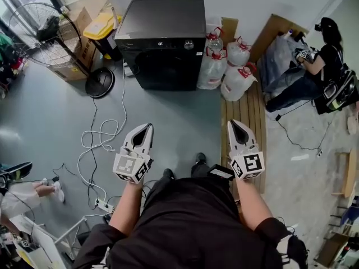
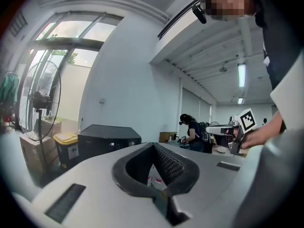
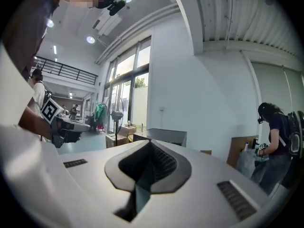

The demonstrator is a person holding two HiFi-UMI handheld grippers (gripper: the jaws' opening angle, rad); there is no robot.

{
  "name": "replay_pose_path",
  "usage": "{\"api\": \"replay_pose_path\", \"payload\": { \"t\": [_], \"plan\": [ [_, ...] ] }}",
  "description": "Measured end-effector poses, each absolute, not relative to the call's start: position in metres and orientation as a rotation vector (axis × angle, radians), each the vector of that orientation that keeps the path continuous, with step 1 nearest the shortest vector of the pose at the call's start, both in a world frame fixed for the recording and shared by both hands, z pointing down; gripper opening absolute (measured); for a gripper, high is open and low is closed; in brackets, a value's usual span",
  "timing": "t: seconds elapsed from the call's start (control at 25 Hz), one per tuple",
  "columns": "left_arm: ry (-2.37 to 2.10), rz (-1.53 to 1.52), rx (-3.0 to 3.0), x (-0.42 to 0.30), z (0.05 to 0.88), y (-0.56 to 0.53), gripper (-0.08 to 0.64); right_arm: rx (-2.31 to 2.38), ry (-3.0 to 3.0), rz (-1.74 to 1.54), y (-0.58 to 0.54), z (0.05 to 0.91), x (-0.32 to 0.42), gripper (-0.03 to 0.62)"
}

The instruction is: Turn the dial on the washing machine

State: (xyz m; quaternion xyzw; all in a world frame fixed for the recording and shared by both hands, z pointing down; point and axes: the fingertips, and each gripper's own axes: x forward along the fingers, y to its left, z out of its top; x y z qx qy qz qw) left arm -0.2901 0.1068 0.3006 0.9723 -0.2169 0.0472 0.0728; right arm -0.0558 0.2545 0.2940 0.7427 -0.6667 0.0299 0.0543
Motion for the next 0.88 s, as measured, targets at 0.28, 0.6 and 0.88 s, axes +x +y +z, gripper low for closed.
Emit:
{"api": "replay_pose_path", "payload": {
  "t": [0.28, 0.6, 0.88],
  "plan": [
    [-0.655, 0.157, 2.861, -0.366, 0.318, 0.095, 0.015, 2.292, -1.956, 0.19, 0.251, 0.312, -0.13, 0.021],
    [-0.668, 0.098, 2.944, -0.348, 0.287, 0.101, 0.015, 2.265, -1.948, 0.164, 0.259, 0.298, -0.121, 0.021],
    [-0.694, 0.143, 2.939, -0.336, 0.278, 0.123, 0.015, 2.278, -1.965, 0.148, 0.273, 0.294, -0.104, 0.02]
  ]
}}
